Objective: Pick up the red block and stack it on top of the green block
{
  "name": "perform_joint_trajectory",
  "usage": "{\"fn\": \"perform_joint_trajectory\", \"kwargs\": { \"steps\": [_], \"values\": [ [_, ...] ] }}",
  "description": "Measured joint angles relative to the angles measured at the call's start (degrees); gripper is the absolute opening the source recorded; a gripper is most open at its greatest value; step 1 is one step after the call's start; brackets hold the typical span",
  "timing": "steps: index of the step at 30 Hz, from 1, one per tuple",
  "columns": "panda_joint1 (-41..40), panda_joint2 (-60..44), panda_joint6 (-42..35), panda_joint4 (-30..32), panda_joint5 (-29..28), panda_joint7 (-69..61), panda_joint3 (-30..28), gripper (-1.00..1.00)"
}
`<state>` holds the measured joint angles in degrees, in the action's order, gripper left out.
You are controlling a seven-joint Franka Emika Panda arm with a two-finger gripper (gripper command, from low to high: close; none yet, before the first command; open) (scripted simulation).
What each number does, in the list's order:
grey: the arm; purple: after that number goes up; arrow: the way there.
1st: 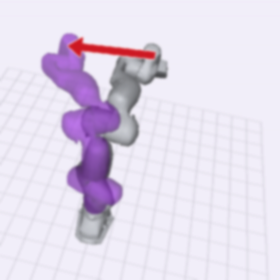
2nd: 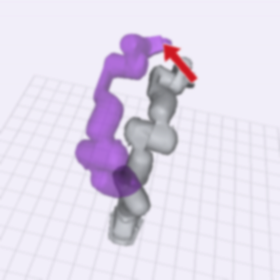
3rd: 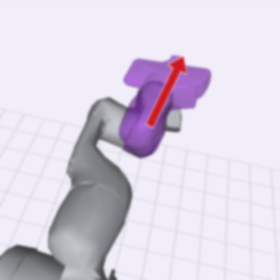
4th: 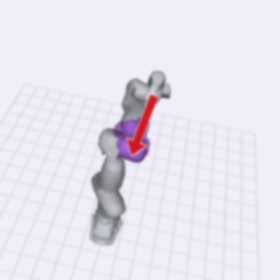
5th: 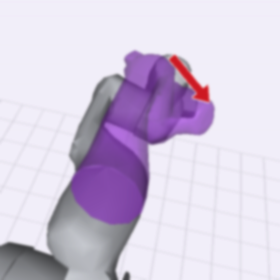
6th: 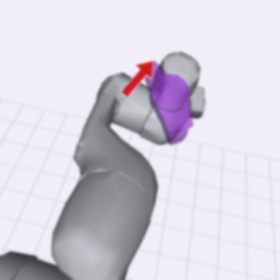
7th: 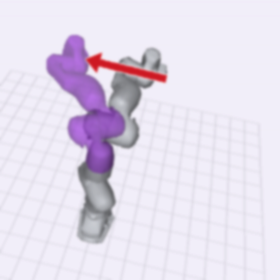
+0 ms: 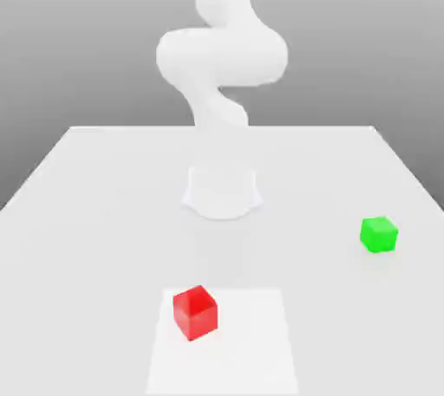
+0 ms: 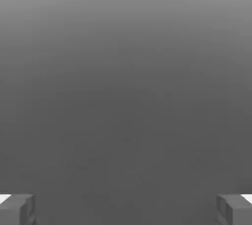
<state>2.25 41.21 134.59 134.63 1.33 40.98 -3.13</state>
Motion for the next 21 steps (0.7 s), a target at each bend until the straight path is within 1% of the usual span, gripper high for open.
{"fn": "perform_joint_trajectory", "kwargs": {
  "steps": [6,12,15,18,19,21],
  "values": [
    [5.4,-13.2,7.5,7.5,3.6,-13.3,-7.0,0.00],
    [8.8,-26.5,15.0,14.9,6.1,-25.8,-11.1,0.00],
    [9.2,-33.2,19.1,18.9,5.6,-31.1,-12.0,0.00],
    [8.3,-38.8,23.0,22.7,2.1,-34.0,-12.6,0.00],
    [8.0,-40.4,24.2,23.6,0.7,-34.5,-12.8,0.00],
    [7.3,-42.9,26.2,24.0,0.7,-35.6,-12.6,0.00]
  ]
}}
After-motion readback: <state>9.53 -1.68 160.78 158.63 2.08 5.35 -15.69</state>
